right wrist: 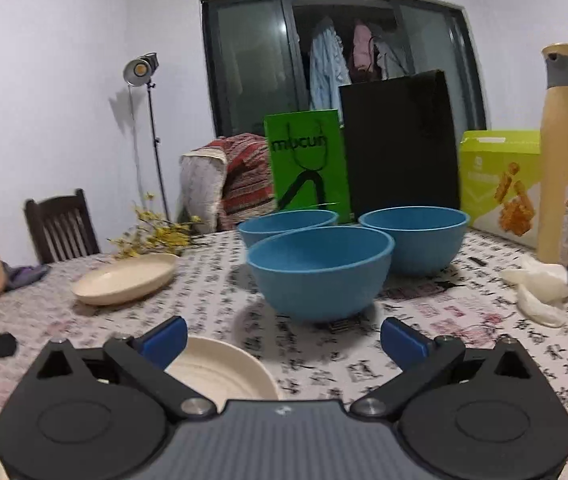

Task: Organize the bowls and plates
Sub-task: 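Move both open grippers back toward the last cream plate by the flowers, then lower both open grippers toward the rim of the last cream plate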

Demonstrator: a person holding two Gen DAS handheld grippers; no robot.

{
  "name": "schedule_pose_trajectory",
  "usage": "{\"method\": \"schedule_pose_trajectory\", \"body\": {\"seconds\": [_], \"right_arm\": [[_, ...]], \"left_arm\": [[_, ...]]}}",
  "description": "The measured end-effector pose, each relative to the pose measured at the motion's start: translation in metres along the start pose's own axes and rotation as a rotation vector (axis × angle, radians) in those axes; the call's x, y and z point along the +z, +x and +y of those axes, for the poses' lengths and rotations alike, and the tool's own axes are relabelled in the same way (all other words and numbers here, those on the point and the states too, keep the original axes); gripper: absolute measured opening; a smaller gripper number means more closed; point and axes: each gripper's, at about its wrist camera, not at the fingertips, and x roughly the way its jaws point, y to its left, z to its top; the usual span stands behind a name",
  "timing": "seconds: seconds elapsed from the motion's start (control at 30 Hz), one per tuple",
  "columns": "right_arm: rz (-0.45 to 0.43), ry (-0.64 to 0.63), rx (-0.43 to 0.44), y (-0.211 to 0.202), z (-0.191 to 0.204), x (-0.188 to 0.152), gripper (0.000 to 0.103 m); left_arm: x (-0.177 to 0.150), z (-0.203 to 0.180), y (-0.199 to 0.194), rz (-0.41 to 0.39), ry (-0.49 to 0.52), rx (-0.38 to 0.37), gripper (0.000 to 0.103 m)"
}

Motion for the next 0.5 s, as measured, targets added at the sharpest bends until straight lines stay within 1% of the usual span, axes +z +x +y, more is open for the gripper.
{"method": "schedule_pose_trajectory", "body": {"seconds": [0.13, 0.3, 0.4, 0.5], "right_arm": [[-0.025, -0.033, 0.067, -0.006, 0.018, 0.021, 0.103], [-0.011, -0.064, 0.123, -0.003, 0.046, 0.041, 0.103], [0.004, -0.044, 0.159, 0.002, 0.059, 0.055, 0.103], [0.011, -0.046, 0.17, 0.009, 0.076, 0.068, 0.103]], "left_arm": [[0.02, 0.007, -0.013, -0.013, -0.048, -0.048, 0.103], [0.047, 0.014, -0.026, -0.035, -0.073, -0.058, 0.103], [0.065, 0.018, -0.032, -0.033, -0.078, -0.05, 0.103], [0.083, 0.026, -0.033, -0.022, -0.086, -0.062, 0.103]]}}
